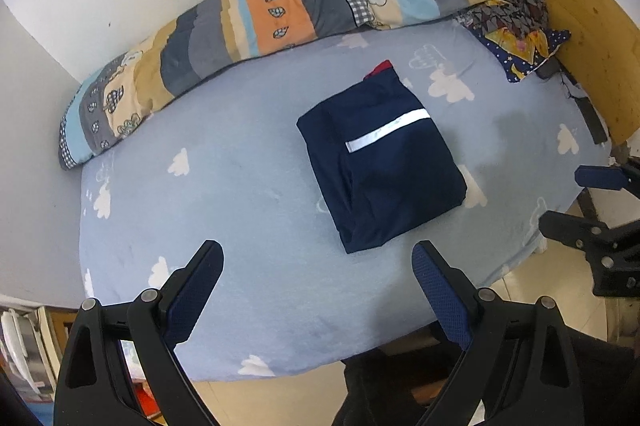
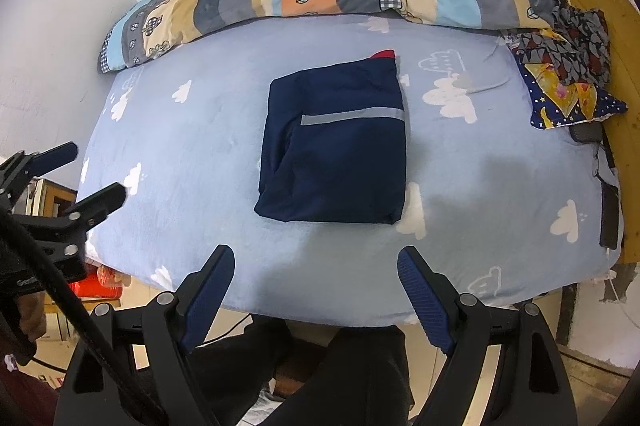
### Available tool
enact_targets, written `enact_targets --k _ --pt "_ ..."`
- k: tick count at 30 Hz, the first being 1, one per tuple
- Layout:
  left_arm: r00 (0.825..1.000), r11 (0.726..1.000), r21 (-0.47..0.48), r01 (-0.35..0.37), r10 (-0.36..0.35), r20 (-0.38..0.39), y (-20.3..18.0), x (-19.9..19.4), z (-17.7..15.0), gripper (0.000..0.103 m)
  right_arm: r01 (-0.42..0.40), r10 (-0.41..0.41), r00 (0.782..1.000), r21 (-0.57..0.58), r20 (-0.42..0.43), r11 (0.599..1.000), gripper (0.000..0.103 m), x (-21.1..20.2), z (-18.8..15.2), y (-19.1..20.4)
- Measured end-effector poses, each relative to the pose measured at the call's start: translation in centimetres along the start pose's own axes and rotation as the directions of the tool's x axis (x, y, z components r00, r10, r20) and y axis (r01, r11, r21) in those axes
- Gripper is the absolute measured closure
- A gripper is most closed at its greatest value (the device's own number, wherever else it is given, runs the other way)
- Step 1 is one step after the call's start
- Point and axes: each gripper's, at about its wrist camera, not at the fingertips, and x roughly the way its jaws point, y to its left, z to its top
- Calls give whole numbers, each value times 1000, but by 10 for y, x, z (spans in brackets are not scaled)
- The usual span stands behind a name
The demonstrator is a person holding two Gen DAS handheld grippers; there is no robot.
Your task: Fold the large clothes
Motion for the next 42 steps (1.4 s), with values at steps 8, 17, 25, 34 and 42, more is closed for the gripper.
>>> enact_targets --k 8,17,25,34,42 --pt "996 996 4 -89 89 27 4 -9 10 8 25 -25 1000 -8 -6 1000 16 2 8 0" --pt "994 994 8 -109 109 -8 5 -1 13 8 96 -96 995 -39 -7 995 16 -1 21 1" --pt "993 993 22 -116 117 -29 1 5 9 8 94 -95 995 -62 -18 994 16 3 25 6" --pt "992 993 22 -118 119 -34 0 5 6 8 83 -84 996 -73 -15 994 16 3 27 6" --pt "994 995 9 -98 98 -45 -4 5 0 8 81 -82 996 -71 -20 994 16 3 24 5"
